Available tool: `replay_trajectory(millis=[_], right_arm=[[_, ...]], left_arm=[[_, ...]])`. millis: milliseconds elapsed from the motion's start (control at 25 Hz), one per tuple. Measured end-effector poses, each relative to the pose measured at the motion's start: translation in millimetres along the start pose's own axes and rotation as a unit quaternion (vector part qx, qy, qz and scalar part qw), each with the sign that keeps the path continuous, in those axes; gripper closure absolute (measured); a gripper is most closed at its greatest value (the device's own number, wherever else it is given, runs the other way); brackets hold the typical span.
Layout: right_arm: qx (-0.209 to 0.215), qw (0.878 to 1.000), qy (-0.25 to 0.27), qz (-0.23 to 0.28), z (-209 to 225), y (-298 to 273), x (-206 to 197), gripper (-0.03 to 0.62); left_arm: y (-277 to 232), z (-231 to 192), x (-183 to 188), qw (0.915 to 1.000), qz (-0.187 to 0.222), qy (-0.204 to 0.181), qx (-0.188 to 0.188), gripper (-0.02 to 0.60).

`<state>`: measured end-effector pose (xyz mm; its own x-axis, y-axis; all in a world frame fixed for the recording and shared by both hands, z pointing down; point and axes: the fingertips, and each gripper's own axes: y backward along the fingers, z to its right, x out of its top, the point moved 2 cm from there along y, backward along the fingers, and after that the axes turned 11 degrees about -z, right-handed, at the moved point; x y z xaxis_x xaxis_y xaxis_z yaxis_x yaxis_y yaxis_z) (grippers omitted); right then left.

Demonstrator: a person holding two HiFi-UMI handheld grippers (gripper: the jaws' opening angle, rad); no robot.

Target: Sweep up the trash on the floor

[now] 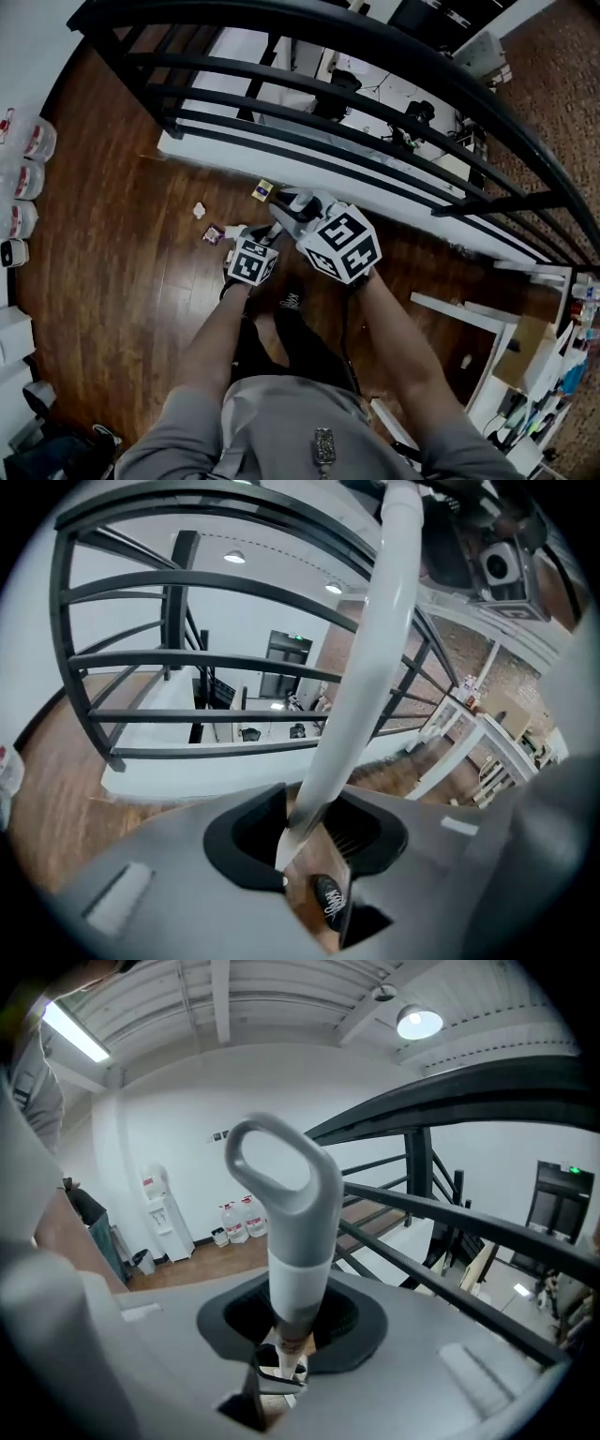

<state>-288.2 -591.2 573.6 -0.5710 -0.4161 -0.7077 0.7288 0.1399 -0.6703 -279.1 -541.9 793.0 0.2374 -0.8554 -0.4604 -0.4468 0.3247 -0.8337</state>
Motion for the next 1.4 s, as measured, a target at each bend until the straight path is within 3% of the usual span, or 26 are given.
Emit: replay_trajectory(millis=[400,680,920,1040,1240,1400], right_arm=[[0.021,0.998,0.052,0.016,9,10,34,0.528],[0.02,0.997,-0.026,0.068,23,31,54,0.528],[0.006,0.994,-0.07,0.078,-6,-9,59,0.528],[-0.019,0.991,-0.112,0.077,-14,-40,55,0.528],[-0.082,0.977,-0.188,0.061,-17,-78,31,0.528],[-0.131,0.967,-0.213,0.052,-3,-74,16,0.528]], left_arm=[[15,-29,50,0.9986,0.031,-0.003,0.042,0.459],[48,-11,47,0.9988,0.008,-0.044,0.022,0.471],[73,-58,6,0.9942,-0.048,-0.096,-0.003,0.469],[73,-94,-13,0.9863,-0.079,-0.143,-0.027,0.468],[51,-131,-36,0.9646,-0.124,-0.22,-0.076,0.462],[29,-127,-20,0.9537,-0.117,-0.26,-0.097,0.458]])
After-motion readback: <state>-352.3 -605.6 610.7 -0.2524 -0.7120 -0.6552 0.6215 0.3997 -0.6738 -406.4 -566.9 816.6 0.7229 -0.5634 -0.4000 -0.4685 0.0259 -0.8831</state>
